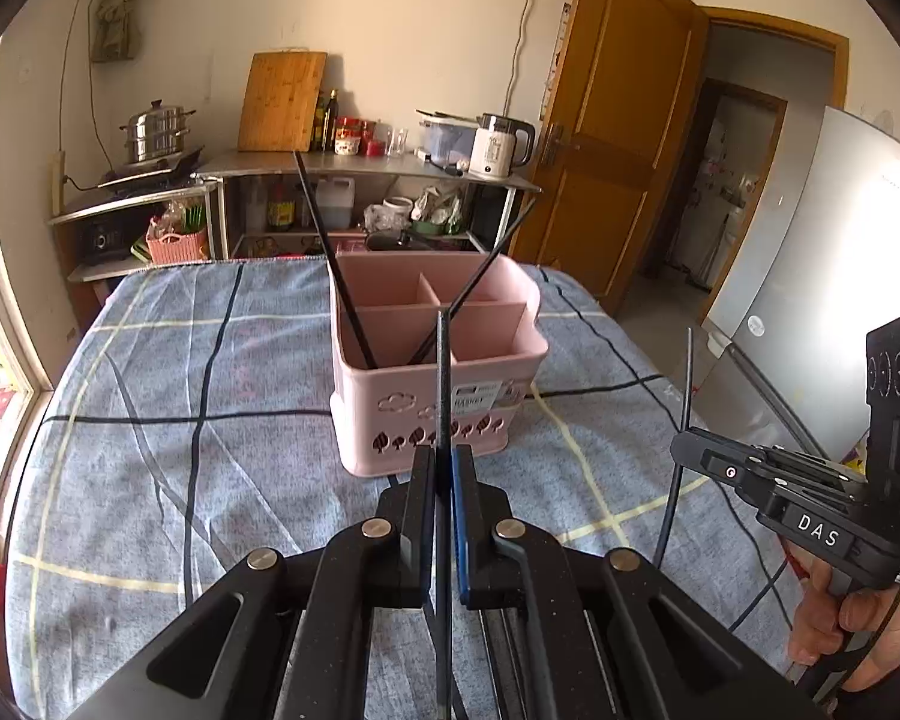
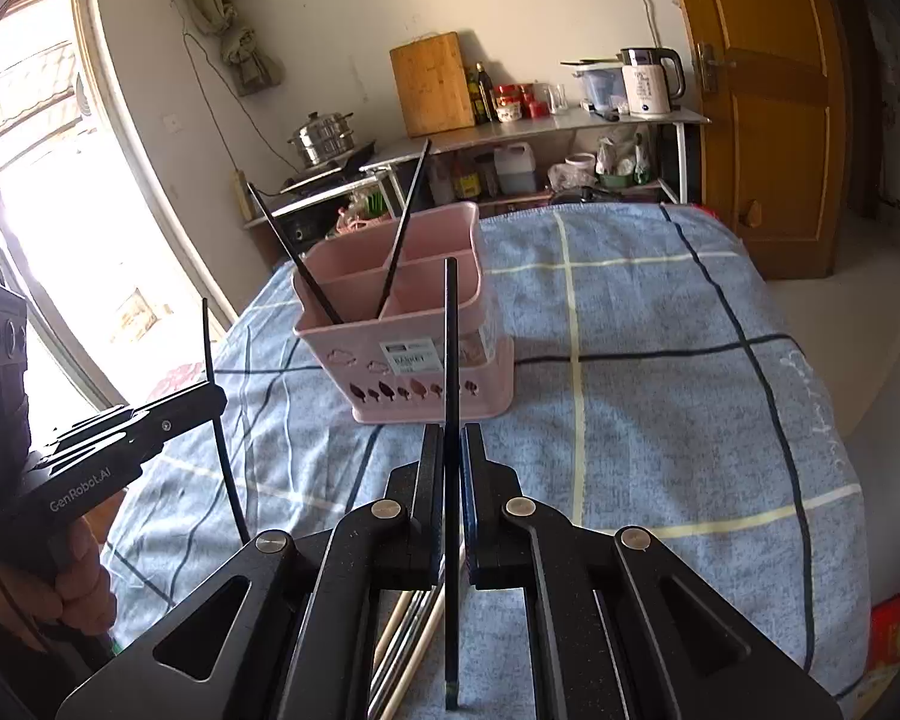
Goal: Organize utensils
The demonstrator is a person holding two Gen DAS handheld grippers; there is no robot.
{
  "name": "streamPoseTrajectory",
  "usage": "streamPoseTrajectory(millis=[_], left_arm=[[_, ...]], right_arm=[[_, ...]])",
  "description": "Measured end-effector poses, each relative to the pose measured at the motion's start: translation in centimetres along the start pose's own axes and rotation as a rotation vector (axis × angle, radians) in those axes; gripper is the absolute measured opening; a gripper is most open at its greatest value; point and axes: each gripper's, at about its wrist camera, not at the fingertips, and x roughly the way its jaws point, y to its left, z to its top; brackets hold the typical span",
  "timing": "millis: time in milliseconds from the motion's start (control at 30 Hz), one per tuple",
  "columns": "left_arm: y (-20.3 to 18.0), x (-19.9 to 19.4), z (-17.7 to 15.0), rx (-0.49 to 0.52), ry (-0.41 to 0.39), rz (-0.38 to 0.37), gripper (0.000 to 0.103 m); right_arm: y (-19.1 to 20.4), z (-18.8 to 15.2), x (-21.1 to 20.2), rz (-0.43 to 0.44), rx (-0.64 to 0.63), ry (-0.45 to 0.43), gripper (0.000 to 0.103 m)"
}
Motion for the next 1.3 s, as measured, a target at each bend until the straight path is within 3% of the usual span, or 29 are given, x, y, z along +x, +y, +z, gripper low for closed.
streamPoseTrajectory(millis=[300,967,1300], left_arm=[[-0.3,-2.1,1.2,0.007,-0.041,0.006,0.005],[-0.1,-3.5,2.4,0.000,-0.043,-0.010,0.004],[0.3,-3.9,5.8,0.012,-0.070,-0.008,0.004]], right_arm=[[0.7,1.3,-2.4,0.014,-0.020,-0.065,0.005],[0.7,2.4,-4.1,0.029,-0.034,-0.108,0.005],[2.3,5.3,-3.4,0.054,-0.071,-0.144,0.005]])
